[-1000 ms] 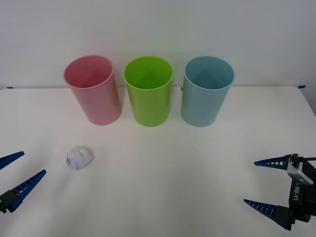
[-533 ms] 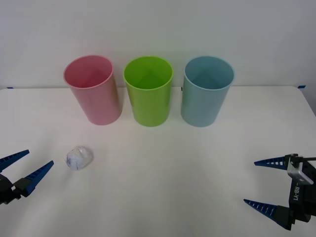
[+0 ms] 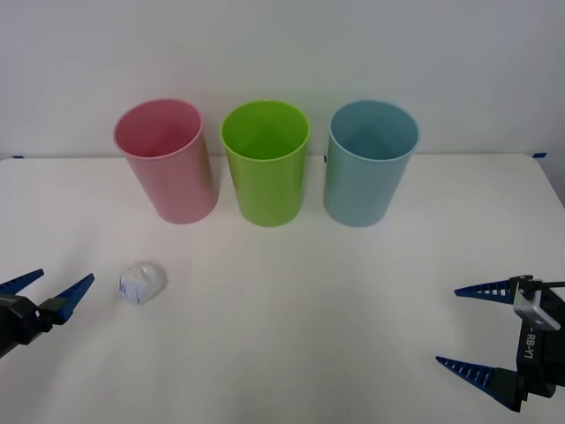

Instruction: Put cans in the blue bin and PET bottles in the pink bin and trash in the green bin.

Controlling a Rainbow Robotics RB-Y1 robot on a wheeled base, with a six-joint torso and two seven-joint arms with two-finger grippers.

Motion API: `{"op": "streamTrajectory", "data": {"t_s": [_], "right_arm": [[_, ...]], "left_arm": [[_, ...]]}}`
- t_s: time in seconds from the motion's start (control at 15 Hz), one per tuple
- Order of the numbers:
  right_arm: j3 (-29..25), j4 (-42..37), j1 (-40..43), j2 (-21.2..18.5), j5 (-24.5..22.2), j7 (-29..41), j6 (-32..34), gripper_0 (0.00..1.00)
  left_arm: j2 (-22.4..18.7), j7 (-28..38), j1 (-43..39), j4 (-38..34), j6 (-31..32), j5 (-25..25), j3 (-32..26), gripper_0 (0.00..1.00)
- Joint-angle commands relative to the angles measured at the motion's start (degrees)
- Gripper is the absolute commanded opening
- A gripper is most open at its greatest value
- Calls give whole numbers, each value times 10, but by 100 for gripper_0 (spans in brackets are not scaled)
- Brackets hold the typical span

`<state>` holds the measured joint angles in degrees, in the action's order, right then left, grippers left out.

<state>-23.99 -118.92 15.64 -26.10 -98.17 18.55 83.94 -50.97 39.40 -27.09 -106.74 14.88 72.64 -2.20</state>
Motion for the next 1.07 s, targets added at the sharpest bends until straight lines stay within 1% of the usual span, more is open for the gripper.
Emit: {"op": "streamTrajectory", "data": {"t_s": [0.07,0.13,0.2,0.27,0.4,0.53,0.73,0.87,0.93,1.07], "right_arm": [[0,0,0,0,0,0,0,100],[0,0,0,0,0,0,0,100],[0,0,0,0,0,0,0,100],[0,0,0,0,0,0,0,100],[0,0,0,0,0,0,0,100],[0,0,0,0,0,0,0,100],[0,0,0,0,0,0,0,100],[0,0,0,0,0,0,0,100],[0,0,0,0,0,0,0,100],[0,0,0,0,0,0,0,100]], "left_arm": [[-34,52,5,-7,-30,12,31,100],[-51,69,11,-11,-43,16,49,100],[-76,93,12,-20,-63,19,71,100],[-123,125,13,-35,-89,15,101,100],[-192,177,21,-54,-108,7,136,100],[-232,211,46,-56,-108,5,163,100],[-287,223,98,-40,-108,-4,218,100],[-322,229,137,-33,-107,-14,264,100],[-344,234,176,-27,-93,-22,306,100],[-349,238,223,-19,-91,-31,352,100]]}}
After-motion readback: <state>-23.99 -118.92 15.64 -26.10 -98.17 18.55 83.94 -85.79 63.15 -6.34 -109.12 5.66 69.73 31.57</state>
